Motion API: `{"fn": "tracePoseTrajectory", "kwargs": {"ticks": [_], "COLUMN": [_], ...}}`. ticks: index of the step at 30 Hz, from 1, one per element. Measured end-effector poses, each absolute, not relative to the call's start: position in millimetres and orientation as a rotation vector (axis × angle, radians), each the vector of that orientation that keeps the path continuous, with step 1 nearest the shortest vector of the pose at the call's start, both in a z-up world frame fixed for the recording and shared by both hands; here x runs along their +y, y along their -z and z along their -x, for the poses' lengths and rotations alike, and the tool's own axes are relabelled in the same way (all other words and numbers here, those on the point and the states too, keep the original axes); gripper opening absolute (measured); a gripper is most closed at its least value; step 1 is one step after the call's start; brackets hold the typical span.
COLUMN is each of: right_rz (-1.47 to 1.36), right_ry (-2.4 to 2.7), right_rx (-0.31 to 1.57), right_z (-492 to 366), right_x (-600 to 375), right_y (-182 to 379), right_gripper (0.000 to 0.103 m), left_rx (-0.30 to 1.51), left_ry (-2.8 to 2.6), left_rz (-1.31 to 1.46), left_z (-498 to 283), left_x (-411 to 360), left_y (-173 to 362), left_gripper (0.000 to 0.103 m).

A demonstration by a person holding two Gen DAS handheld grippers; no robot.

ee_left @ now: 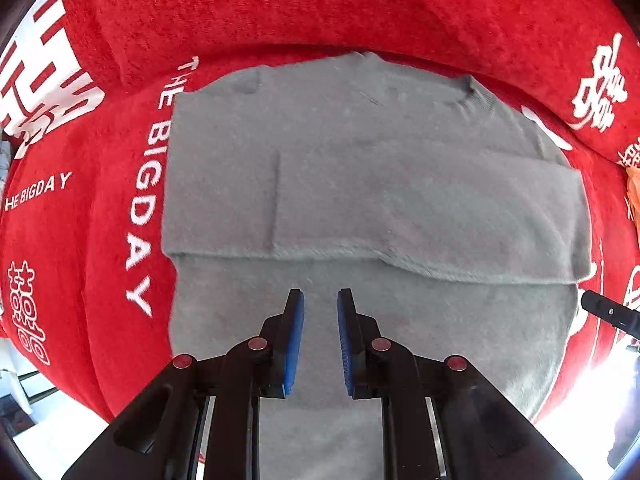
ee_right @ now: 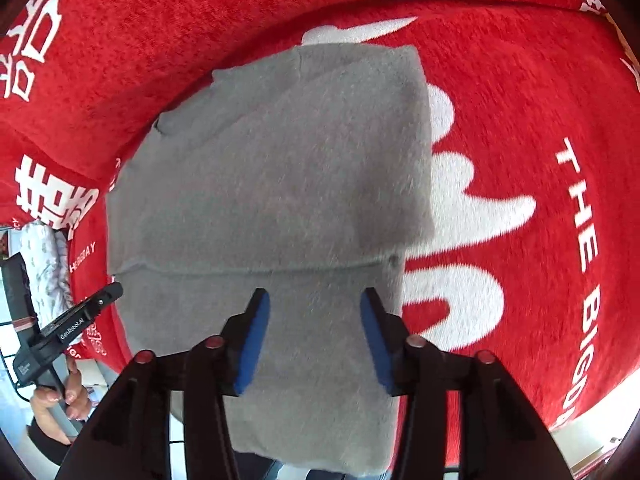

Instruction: Fold small clothes

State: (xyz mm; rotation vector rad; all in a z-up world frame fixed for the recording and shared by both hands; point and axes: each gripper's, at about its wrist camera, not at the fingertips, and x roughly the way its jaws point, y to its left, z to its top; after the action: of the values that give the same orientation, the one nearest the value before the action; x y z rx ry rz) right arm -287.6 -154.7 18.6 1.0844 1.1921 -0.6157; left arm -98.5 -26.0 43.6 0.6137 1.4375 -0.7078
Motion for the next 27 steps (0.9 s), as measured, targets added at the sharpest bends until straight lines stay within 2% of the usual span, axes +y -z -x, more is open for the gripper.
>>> {"fn": "tracePoseTrajectory", "kwargs": {"ticks": [1, 2, 3, 4, 6, 9, 27], "right_rz": [-1.081, -1.072, -1.065, -1.058, -1.034, -1.008, -0.988], "right_ry": [0.614, 0.609, 0.608, 0.608, 0.610, 0.616, 0.547], "right_rx": [1.195, 1.197, 1.197, 1.196, 1.191, 1.181, 1.248], "right_z": [287, 286, 285, 284, 282, 279, 262], "right_x": [-153, -149, -148, -147, -144, -141, -132], "right_y": [-20, -22, -23, -24, -30, -36, -29], "right_gripper": [0.057, 0.061, 0.067, 0.071, 0.080, 0.082, 0.082], "left_rx": [1.445, 1.450, 1.437, 1.406, 1.363, 1.384, 1.425], "left_ry": [0.708, 0.709, 0.699, 0.681, 0.674, 0.638, 0.507], "left_rz": [-0.614, -0.608, -0.598, -0.594, -0.598, -0.594, -0.567], "left_z": [101, 104, 104, 105, 107, 106, 115], "left_x": [-26, -26, -25, -23, -23, -22, -1], "left_y": [-44, -46, -48, -53, -61, -60, -54], "left_gripper": [0.023, 0.055, 0.095, 0.103, 0.103, 0.103, 0.103]}}
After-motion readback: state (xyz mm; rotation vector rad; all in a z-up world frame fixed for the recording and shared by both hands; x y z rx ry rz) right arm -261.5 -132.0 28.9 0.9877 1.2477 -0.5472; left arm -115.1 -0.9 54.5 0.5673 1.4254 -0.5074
